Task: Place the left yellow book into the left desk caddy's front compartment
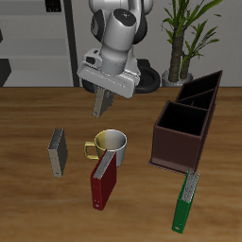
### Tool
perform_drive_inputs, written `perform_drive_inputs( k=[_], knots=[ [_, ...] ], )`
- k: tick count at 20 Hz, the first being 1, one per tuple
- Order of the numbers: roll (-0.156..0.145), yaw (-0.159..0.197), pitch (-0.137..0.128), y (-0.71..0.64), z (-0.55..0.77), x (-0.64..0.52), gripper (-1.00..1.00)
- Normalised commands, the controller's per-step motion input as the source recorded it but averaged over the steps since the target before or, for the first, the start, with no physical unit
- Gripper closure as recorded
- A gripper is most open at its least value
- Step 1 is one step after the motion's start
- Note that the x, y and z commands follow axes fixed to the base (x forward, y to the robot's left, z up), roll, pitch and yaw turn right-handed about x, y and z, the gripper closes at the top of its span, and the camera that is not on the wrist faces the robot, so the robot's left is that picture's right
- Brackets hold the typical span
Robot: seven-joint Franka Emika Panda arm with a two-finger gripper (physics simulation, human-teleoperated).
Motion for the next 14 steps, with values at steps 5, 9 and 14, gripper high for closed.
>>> perform_drive_inputs(
  k=[5,9,14],
  knots=[
    [-0.007,0.035,-0.058,0.45,0.28,-0.26,1.0],
    [0.061,0.018,-0.004,0.62,0.15,-0.15,1.0],
    [0.051,-0.029,-0.012,0.43,0.14,-0.01,1.0]
  ],
)
